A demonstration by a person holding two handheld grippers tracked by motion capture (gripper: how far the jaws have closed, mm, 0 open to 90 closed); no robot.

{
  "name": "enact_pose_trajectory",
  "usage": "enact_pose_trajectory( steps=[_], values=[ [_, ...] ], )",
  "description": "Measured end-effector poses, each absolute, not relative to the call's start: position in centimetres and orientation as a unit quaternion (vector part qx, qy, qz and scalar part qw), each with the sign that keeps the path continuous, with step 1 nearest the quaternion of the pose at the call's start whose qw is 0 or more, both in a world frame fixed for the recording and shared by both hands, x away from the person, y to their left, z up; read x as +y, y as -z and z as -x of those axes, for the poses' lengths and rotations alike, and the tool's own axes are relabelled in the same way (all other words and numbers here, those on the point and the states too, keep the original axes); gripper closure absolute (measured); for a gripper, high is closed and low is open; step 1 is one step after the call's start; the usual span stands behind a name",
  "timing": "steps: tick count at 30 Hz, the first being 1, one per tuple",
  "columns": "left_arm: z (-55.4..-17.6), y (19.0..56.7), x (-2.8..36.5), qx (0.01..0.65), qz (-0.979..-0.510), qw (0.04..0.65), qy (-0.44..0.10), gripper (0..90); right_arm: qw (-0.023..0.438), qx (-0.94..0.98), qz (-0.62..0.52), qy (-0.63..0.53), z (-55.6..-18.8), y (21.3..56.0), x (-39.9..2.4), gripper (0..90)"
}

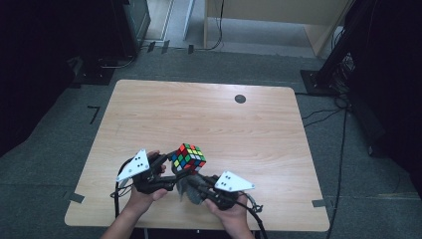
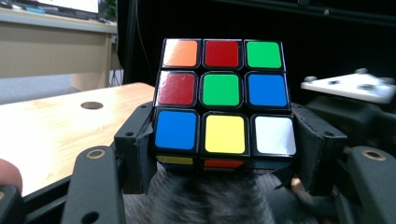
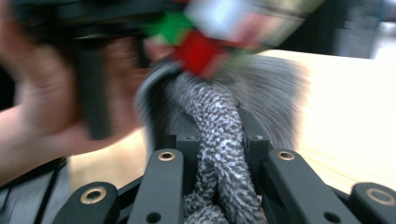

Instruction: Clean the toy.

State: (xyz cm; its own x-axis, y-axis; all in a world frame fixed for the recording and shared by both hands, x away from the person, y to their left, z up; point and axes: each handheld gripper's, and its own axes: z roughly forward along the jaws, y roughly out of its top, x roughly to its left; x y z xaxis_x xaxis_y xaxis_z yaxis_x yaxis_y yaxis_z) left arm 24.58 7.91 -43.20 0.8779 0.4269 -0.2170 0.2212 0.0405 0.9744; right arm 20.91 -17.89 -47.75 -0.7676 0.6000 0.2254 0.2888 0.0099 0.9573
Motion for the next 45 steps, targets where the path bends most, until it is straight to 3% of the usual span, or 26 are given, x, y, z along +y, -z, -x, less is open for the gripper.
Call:
enact_pose_trajectory(
  steps=[5, 14, 25, 27, 31, 34, 45],
  values=[
    [-24.9, 43.2, 8.5, 0.247, -0.680, 0.687, -0.071, 34.3, 0.138, 0.684, -0.356, -0.622, -21.6, 48.1, -19.4, 75.6],
    [-24.5, 43.5, 7.3, 0.230, -0.702, 0.669, -0.076, 34.3, 0.116, 0.731, -0.273, -0.614, -19.8, 48.1, -15.6, 74.9],
    [-25.0, 43.4, 8.3, 0.246, -0.692, 0.674, -0.081, 34.3, 0.191, 0.693, -0.377, -0.583, -22.7, 48.0, -21.7, 74.6],
    [-25.0, 43.4, 8.2, 0.245, -0.694, 0.673, -0.082, 34.3, 0.201, 0.694, -0.393, -0.569, -23.2, 48.3, -22.5, 71.1],
    [-25.1, 43.5, 8.2, 0.248, -0.697, 0.668, -0.082, 34.3, 0.219, 0.689, -0.408, -0.558, -23.9, 48.5, -23.8, 50.7],
    [-25.3, 43.6, 8.4, 0.254, -0.697, 0.666, -0.081, 34.3, 0.241, 0.678, -0.400, -0.567, -23.9, 47.9, -24.2, 40.3],
    [-25.8, 42.8, 8.3, 0.270, -0.708, 0.650, -0.065, 34.3, 0.275, 0.684, -0.291, -0.609, -22.4, 46.0, -22.5, 26.3]
  ],
)
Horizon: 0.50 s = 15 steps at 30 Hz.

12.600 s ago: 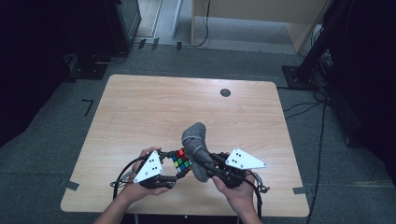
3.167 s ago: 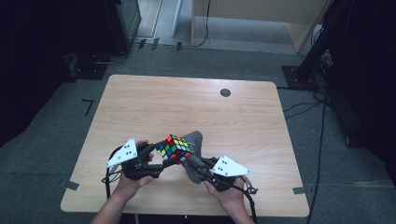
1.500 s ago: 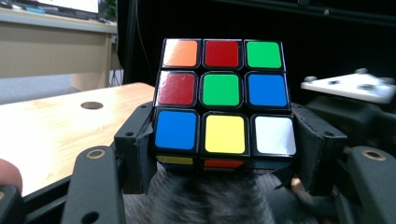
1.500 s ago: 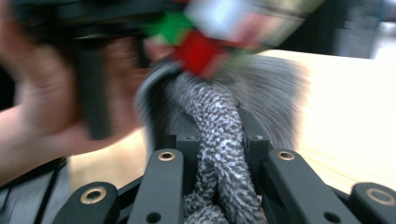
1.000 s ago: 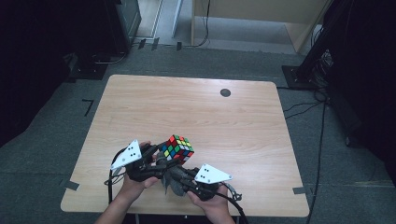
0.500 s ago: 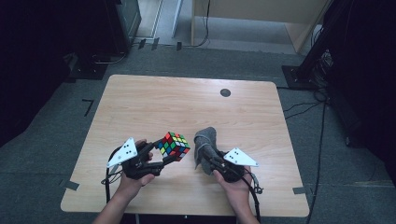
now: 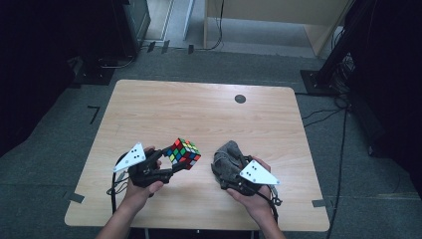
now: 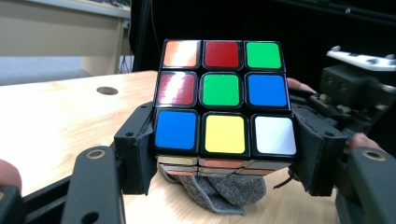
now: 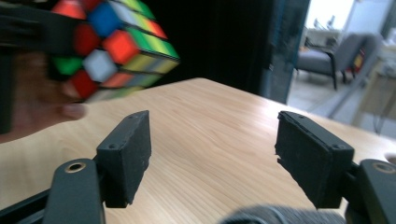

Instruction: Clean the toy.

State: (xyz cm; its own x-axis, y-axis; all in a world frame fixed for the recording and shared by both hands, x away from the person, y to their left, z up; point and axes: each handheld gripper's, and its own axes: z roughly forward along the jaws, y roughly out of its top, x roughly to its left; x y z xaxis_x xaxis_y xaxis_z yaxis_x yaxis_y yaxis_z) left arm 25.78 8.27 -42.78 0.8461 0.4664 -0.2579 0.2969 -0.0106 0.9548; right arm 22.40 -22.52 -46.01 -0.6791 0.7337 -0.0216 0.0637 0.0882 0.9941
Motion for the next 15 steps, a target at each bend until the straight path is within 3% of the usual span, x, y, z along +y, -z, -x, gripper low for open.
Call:
enact_pose_trajectory(
  steps=[15],
  values=[
    [-25.8, 42.2, 6.2, 0.287, -0.739, 0.610, -0.019, 34.2, 0.330, 0.709, -0.197, -0.591, -20.7, 46.5, -18.5, 21.0]
  ],
)
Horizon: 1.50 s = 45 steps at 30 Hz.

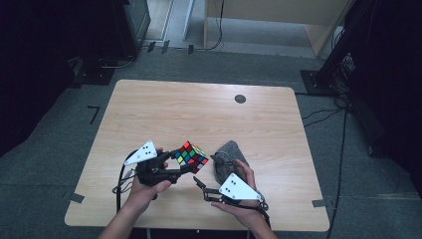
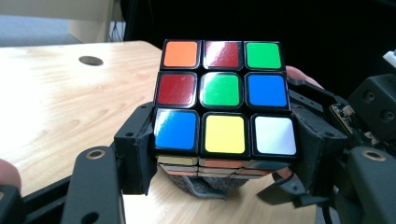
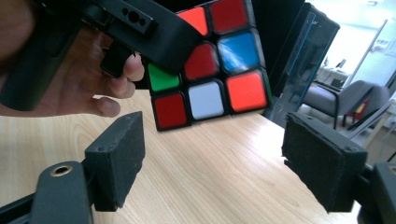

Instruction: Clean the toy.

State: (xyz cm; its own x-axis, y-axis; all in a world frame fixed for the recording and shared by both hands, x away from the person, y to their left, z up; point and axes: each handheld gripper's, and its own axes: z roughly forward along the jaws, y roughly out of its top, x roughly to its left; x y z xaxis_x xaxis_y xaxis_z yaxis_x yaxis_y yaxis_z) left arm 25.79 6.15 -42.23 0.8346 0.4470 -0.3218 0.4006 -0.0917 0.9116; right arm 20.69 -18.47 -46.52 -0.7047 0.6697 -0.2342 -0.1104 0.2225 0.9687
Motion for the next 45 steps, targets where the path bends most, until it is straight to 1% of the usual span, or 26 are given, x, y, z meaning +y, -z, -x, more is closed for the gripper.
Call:
enact_pose_trajectory(
  steps=[3, 6, 9, 11, 13, 20, 24, 27, 29, 30, 33, 35, 38, 41, 45],
  values=[
    [-25.6, 42.2, 5.6, 0.282, -0.743, 0.608, -0.010, 34.3, 0.342, 0.711, -0.191, -0.584, -20.6, 46.7, -18.1, 20.7],
    [-25.5, 42.4, 5.1, 0.278, -0.748, 0.603, 0.002, 34.2, 0.368, 0.712, -0.181, -0.569, -20.4, 46.8, -17.7, 21.4],
    [-25.5, 42.7, 4.9, 0.281, -0.751, 0.598, 0.012, 34.2, 0.387, 0.706, -0.182, -0.564, -20.3, 46.7, -17.8, 26.8],
    [-25.7, 42.8, 5.0, 0.286, -0.749, 0.598, 0.016, 34.2, 0.395, 0.711, -0.169, -0.556, -20.2, 46.8, -17.8, 33.4],
    [-26.0, 43.0, 5.2, 0.284, -0.746, 0.602, 0.032, 34.0, 0.394, 0.715, -0.167, -0.553, -20.1, 46.7, -17.8, 33.8],
    [-26.2, 43.1, 5.4, 0.275, -0.742, 0.610, 0.044, 32.4, 0.383, 0.720, -0.167, -0.555, -20.3, 46.6, -18.1, 34.0],
    [-26.5, 42.7, 6.7, 0.283, -0.706, 0.648, 0.040, 30.3, 0.377, 0.724, -0.182, -0.548, -20.7, 46.7, -18.8, 34.1],
    [-26.7, 42.6, 7.5, 0.285, -0.692, 0.663, 0.018, 28.1, 0.371, 0.721, -0.211, -0.546, -21.2, 46.8, -19.8, 34.1],
    [-26.6, 42.9, 7.7, 0.288, -0.692, 0.662, -0.020, 26.8, 0.360, 0.714, -0.236, -0.553, -21.6, 46.6, -20.7, 34.1],
    [-26.5, 43.3, 7.6, 0.290, -0.693, 0.657, -0.055, 28.0, 0.357, 0.711, -0.243, -0.555, -21.8, 46.4, -21.0, 34.1],
    [-26.5, 44.4, 7.4, 0.283, -0.710, 0.635, -0.115, 32.4, 0.345, 0.700, -0.271, -0.563, -22.0, 45.6, -22.1, 34.1],
    [-26.4, 44.8, 7.2, 0.272, -0.713, 0.633, -0.131, 34.0, 0.330, 0.698, -0.282, -0.570, -21.9, 45.0, -22.4, 34.1],
    [-26.0, 45.1, 6.5, 0.242, -0.729, 0.620, -0.161, 33.8, 0.302, 0.698, -0.291, -0.580, -21.8, 44.4, -22.4, 34.1],
    [-25.3, 45.4, 5.7, 0.206, -0.748, 0.600, -0.193, 29.7, 0.254, 0.689, -0.310, -0.603, -21.6, 44.0, -22.4, 34.0],
    [-24.6, 45.7, 4.8, 0.172, -0.765, 0.581, -0.220, 28.6, 0.206, 0.677, -0.327, -0.626, -21.4, 43.4, -22.3, 34.0]
  ],
)
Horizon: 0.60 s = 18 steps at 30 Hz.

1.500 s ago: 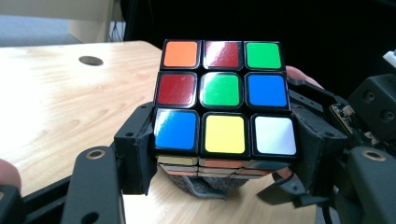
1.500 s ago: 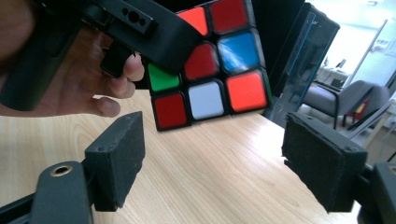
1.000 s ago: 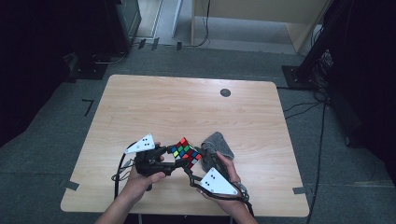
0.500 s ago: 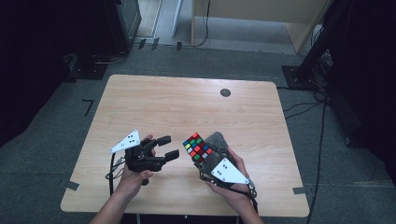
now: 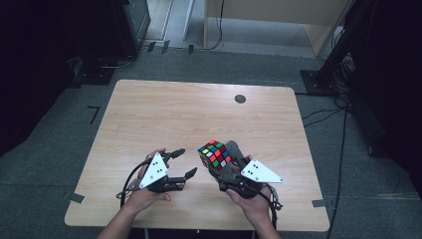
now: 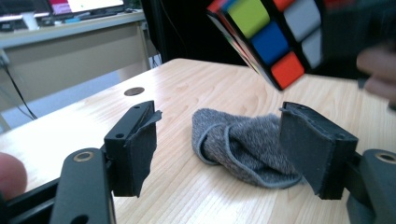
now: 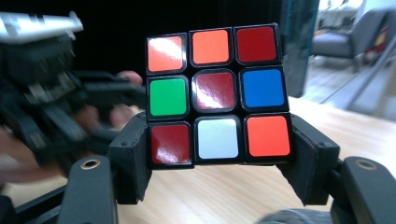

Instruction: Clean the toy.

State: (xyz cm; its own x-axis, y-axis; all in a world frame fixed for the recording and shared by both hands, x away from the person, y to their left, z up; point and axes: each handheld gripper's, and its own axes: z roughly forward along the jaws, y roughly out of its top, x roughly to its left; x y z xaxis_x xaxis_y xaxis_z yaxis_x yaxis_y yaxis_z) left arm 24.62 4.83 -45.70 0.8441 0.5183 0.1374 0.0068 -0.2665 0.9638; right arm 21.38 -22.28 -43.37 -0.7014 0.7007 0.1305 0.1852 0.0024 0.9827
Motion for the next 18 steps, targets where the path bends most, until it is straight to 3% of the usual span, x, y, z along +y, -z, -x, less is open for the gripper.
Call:
enact_pose_trajectory(
  steps=[6, 10, 18],
  values=[
    [-24.2, 45.6, 4.6, 0.148, -0.771, 0.582, -0.213, 20.3, 0.160, 0.697, -0.336, -0.613, -21.2, 43.4, -21.3, 34.0],
    [-23.9, 45.6, 4.4, 0.123, -0.783, 0.573, -0.208, 13.4, 0.159, 0.717, -0.337, -0.588, -21.0, 43.6, -20.3, 34.0],
    [-23.3, 45.7, 4.1, 0.095, -0.784, 0.568, -0.230, 14.8, 0.084, 0.731, -0.353, -0.578, -21.0, 43.4, -19.6, 33.9]
  ],
)
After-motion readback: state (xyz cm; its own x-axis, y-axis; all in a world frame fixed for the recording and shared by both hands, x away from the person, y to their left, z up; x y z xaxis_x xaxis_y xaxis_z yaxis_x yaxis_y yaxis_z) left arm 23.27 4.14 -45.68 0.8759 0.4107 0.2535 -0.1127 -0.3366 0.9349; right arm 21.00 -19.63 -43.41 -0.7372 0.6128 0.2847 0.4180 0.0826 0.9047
